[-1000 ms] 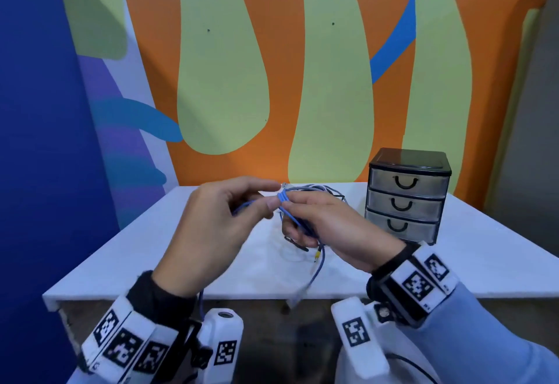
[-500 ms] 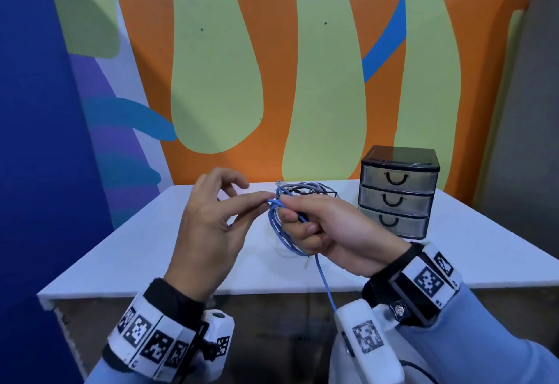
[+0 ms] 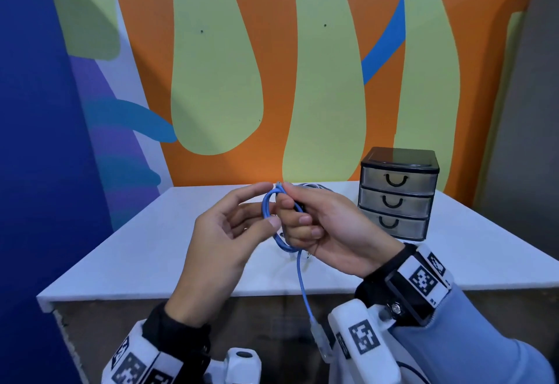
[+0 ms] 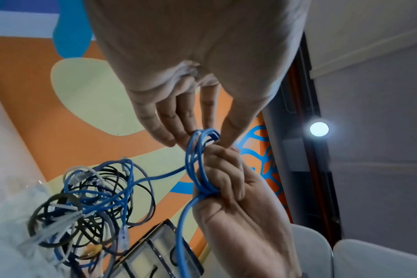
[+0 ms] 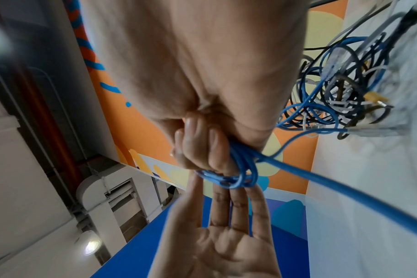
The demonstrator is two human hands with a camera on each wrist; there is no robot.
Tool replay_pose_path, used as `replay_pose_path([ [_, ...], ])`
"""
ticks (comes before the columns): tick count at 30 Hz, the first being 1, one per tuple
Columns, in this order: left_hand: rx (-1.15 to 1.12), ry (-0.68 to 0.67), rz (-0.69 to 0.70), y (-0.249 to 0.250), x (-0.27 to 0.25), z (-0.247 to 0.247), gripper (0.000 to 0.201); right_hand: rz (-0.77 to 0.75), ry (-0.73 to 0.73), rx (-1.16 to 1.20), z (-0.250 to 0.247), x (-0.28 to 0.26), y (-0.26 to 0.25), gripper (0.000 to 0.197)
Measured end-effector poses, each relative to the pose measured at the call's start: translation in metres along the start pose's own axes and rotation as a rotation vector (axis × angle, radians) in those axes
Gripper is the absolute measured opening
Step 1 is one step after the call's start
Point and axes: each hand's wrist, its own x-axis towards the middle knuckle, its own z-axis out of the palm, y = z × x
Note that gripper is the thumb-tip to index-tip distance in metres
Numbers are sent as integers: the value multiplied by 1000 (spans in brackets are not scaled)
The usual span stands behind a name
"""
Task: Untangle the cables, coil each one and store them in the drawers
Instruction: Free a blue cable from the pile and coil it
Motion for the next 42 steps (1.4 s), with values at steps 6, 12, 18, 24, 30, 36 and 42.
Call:
replay_pose_path([
  [6,-33,105,22,-5,-1,3,45,-141,159,-232,9,4,9,35],
  [12,-80,142,56,-4,-3,12,44,-243,255,-341,12,7,15,44],
  [18,100,211,201,-4,-5,16,15,-229,309,-458,7,9,15,42],
  [24,-69,225,52,-5,-6,6,18,-201,368,-517,0,7,10,42],
  [30,-522,74,-264,1,-6,-3,16,-171,308,-525,-7,0,9,36],
  [36,-665,74,-433,3,-2,-7,28,-275,374,-807,-14,3,10,35],
  [42,-286,99,-293,-2,0,-15,25,-308,467,-888,-22,0,0,36],
])
